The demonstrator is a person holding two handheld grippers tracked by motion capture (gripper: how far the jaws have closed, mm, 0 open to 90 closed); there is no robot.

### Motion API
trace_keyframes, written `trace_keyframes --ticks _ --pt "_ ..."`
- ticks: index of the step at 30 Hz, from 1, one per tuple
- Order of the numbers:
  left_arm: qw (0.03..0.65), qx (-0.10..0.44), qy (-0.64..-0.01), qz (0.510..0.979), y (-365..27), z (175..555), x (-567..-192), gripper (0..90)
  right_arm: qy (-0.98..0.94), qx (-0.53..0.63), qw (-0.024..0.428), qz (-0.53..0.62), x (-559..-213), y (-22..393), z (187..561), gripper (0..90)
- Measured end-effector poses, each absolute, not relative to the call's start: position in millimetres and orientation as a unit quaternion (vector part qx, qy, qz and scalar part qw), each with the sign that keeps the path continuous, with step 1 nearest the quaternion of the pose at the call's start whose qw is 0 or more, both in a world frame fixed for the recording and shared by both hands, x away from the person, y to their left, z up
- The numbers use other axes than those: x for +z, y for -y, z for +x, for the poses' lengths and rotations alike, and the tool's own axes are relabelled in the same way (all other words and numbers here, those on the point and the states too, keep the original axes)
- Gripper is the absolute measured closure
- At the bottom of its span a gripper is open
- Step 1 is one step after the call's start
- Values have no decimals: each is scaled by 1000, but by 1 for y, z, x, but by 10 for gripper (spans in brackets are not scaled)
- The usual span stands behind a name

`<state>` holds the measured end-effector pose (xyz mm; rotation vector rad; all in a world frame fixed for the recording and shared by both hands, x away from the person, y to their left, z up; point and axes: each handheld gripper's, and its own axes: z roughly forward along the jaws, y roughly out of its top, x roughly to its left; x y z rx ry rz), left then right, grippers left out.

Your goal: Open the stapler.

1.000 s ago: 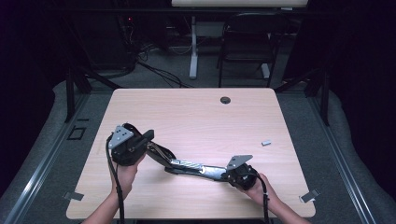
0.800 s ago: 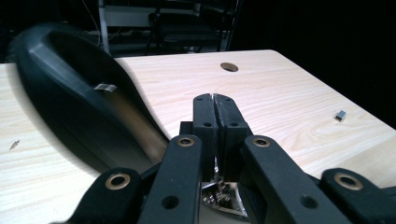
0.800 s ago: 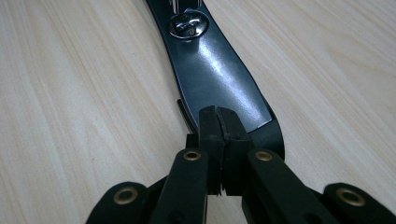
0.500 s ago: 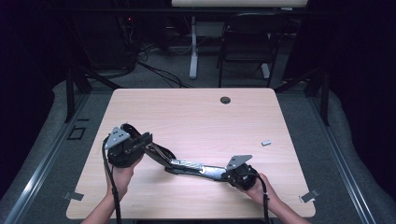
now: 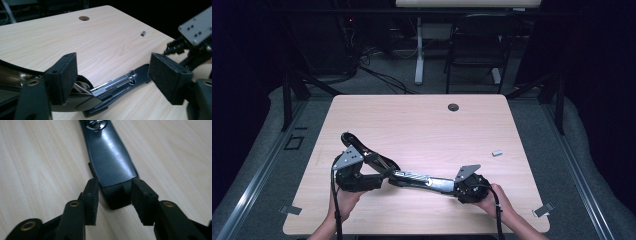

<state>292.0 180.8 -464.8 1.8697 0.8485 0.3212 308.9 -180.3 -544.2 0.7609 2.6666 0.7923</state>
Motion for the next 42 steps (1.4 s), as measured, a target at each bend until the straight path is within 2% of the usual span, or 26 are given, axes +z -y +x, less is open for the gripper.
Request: trace_keyframes --ticks 7,14,20,24,33,38,42 --pt "492 102 -342 794 -190 287 -471 134 -907 277 133 288 -534 195 316 403" --pt "480 119 -351 795 -199 282 -471 109 -904 263 127 313 -531 208 319 146" --pt "465 127 -346 805 -199 279 -471 69 -892 266 127 343 -528 222 324 67" --pt "442 116 -346 819 -201 281 -476 6 -891 261 117 353 -530 232 329 93" --pt "418 105 -371 823 -212 288 -484 1 -889 270 86 359 -527 247 339 101" --pt "409 97 -385 822 -219 293 -488 1 -888 244 108 373 -526 254 344 116" --pt "401 91 -392 823 -221 296 -491 1 -885 230 113 389 -526 262 350 56"
